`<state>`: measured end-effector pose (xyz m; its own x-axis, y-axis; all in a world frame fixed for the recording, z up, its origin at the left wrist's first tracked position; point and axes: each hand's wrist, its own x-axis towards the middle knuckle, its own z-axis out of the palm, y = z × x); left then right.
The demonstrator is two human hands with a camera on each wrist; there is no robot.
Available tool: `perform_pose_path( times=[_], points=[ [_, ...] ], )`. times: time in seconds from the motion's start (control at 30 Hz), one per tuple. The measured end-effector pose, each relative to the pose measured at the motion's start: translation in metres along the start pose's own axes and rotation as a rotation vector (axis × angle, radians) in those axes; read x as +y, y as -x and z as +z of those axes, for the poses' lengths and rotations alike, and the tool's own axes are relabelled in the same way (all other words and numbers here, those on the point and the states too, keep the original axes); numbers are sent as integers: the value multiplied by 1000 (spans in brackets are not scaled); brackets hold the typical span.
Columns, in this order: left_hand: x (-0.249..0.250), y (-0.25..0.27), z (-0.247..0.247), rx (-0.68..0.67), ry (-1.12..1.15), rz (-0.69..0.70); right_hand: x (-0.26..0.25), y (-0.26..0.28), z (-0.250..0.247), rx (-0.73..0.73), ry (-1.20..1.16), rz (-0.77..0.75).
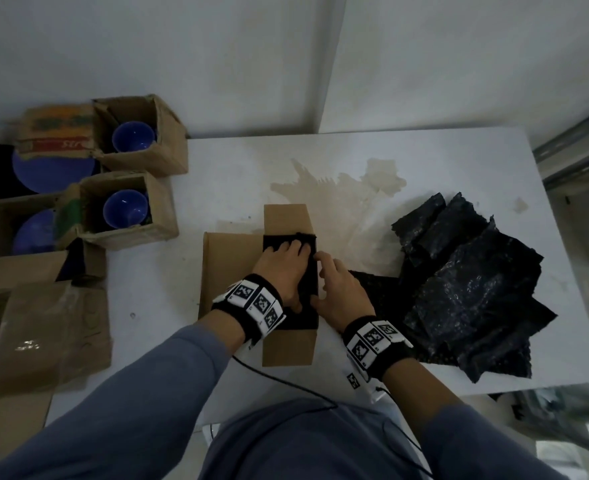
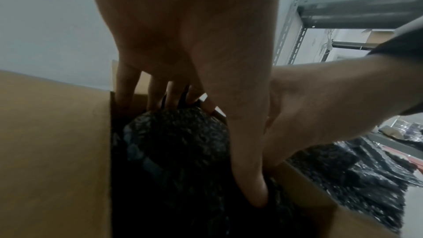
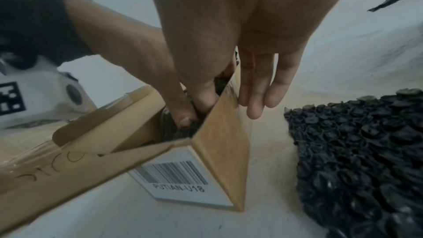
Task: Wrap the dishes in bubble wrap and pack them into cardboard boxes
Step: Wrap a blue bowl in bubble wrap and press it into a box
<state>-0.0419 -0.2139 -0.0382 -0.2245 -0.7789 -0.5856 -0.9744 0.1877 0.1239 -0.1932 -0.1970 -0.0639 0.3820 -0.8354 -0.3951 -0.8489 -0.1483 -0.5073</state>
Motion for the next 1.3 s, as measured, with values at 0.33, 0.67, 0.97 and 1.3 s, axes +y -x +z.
perform_pose_path(
  times=[0.33,0.67,0.97,1.3],
  points=[
    [10,-11,-5,-87,-13,-107,-3,1,3,-69,78,0],
    [3,-14,-7,-103,48,-81,-15,0,-4,-128,400,-45],
    [-1,-10,-11,-61,-13,-52,-27,-3,-16,-162,566,-79],
    [8,-20,2,-88,5,-96,-38,1,-25,-199,660,-56]
  ],
)
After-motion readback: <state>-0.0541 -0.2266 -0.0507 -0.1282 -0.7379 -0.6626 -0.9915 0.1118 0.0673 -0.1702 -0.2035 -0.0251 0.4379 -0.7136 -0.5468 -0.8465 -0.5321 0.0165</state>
